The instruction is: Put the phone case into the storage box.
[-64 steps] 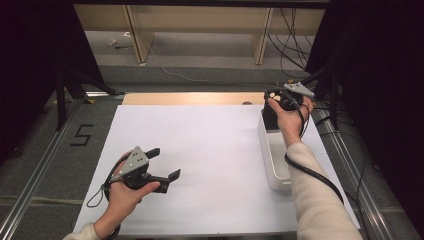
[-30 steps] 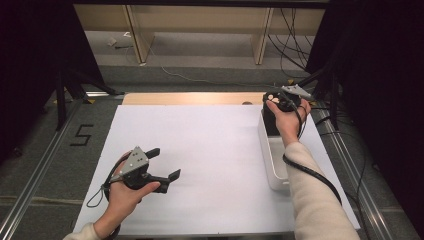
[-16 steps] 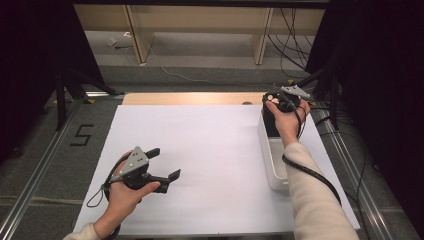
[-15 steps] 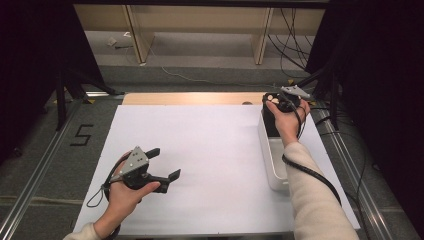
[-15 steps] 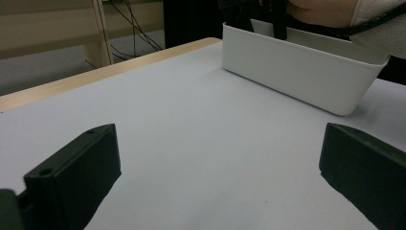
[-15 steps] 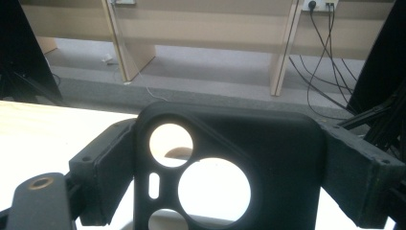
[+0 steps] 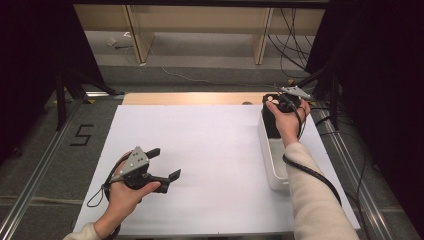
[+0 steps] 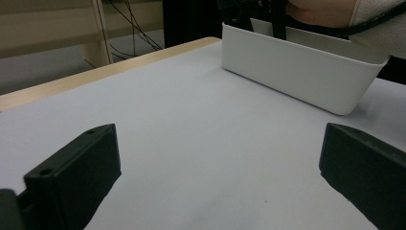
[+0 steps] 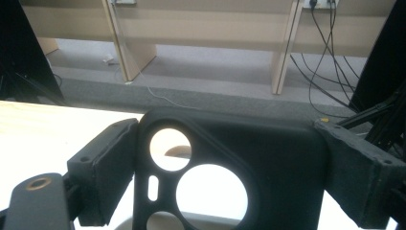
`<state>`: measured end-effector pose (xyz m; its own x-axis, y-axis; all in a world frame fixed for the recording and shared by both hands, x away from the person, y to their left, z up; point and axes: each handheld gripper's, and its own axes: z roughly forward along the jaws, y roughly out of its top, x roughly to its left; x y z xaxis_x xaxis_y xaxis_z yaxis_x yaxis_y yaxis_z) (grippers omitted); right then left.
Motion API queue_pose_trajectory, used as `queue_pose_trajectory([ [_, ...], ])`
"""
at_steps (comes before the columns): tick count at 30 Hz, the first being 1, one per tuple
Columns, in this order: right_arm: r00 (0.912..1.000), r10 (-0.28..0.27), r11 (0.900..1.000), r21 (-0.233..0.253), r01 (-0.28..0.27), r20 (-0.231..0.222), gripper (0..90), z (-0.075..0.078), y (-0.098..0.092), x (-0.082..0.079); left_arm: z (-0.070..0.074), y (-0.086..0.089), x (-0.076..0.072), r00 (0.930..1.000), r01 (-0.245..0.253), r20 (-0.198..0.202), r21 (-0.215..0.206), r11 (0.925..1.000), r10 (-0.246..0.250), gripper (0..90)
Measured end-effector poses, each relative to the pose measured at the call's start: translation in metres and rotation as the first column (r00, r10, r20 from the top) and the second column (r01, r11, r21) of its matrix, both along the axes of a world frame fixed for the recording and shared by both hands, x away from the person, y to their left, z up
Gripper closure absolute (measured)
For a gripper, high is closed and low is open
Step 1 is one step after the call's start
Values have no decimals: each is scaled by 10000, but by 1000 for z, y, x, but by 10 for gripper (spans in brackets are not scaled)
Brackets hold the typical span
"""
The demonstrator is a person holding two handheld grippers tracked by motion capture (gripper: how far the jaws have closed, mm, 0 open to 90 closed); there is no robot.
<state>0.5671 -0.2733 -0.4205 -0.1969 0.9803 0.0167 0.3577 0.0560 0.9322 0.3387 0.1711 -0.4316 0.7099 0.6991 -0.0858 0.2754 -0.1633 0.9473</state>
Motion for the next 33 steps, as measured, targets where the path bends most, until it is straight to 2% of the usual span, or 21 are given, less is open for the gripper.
queue_pose_trajectory([
  [9, 9999, 71, 10000, 23, -71, -111, 96, -2, 1, 1, 0, 0, 0, 10000, 0, -5, -3, 10000, 0, 0],
  [16, 9998, -3, 10000, -57, 2, -177, 32, -2, 0, 1, 0, 0, 0, 10000, 1, -3, -8, 10000, -1, 0],
  [33, 9998, 172, 9998, 38, -173, 23, 4, 7, 0, -3, 0, 0, 0, 10000, -9, 10, 8, 10000, 8, 0],
])
